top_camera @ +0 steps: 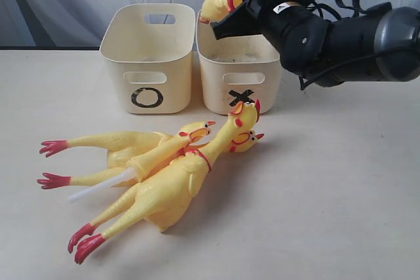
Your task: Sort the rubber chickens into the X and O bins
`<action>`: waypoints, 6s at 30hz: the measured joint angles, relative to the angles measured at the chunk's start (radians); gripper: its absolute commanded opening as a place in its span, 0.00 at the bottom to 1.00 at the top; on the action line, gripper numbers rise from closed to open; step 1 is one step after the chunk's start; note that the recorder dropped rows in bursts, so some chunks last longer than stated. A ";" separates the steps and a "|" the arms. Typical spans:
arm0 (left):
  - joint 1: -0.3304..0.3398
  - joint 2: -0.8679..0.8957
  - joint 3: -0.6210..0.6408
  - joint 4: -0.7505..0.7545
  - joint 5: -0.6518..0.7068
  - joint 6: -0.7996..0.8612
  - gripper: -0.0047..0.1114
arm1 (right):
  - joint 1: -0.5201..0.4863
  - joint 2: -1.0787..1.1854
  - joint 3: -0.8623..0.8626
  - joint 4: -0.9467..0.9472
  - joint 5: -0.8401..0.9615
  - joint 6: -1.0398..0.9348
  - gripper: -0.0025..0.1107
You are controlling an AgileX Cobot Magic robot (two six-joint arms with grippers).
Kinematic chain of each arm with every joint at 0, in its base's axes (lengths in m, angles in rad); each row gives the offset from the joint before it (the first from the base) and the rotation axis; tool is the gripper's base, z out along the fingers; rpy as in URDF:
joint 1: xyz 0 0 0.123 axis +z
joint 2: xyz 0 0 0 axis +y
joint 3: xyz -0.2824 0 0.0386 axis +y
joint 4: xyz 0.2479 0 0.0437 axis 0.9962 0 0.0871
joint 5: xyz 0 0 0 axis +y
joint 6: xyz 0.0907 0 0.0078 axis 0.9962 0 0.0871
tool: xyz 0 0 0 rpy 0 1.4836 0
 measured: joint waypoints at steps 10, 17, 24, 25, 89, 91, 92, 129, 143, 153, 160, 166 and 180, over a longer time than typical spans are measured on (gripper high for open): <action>0.000 0.000 0.000 0.000 0.000 0.000 0.04 | -0.009 0.012 -0.002 0.065 -0.012 -0.002 0.01; 0.000 0.000 0.000 0.016 0.000 0.000 0.04 | -0.033 0.012 -0.002 0.133 -0.010 -0.002 0.18; 0.000 0.000 0.000 0.018 0.000 0.000 0.04 | -0.033 0.016 -0.006 0.129 -0.008 0.000 0.53; 0.000 0.000 0.000 0.018 0.000 0.000 0.04 | -0.033 0.020 -0.006 0.129 -0.008 0.000 0.52; 0.000 0.000 0.000 0.018 0.000 0.002 0.04 | 0.013 -0.249 -0.006 -0.093 1.187 0.340 0.33; 0.000 0.000 0.000 0.018 0.000 0.002 0.04 | 0.013 -0.249 -0.006 -0.093 1.187 0.340 0.33; 0.000 0.000 0.000 0.018 0.000 0.002 0.04 | 0.013 -0.249 -0.006 -0.093 1.187 0.340 0.33; 0.000 0.148 -0.181 0.491 -1.295 -1.163 0.04 | 0.013 -0.984 0.539 -0.261 1.204 0.603 0.33; 0.000 0.470 -0.407 1.078 -1.106 -1.595 0.21 | 0.013 -1.347 0.546 -0.232 1.326 0.610 0.33; 0.000 0.833 -0.618 1.260 -1.101 -1.649 0.16 | 0.013 -1.418 0.546 -0.259 1.378 0.610 0.33; -0.036 1.010 -0.726 1.332 -1.031 -1.790 0.04 | 0.013 -1.418 0.546 -0.289 1.386 0.612 0.33; -0.259 1.126 -0.788 1.461 -0.888 -1.933 0.04 | 0.013 -1.418 0.546 -0.299 1.386 0.612 0.33; -0.607 1.287 -0.873 1.476 -0.556 -1.957 0.04 | 0.013 -1.418 0.546 -0.308 1.440 0.612 0.33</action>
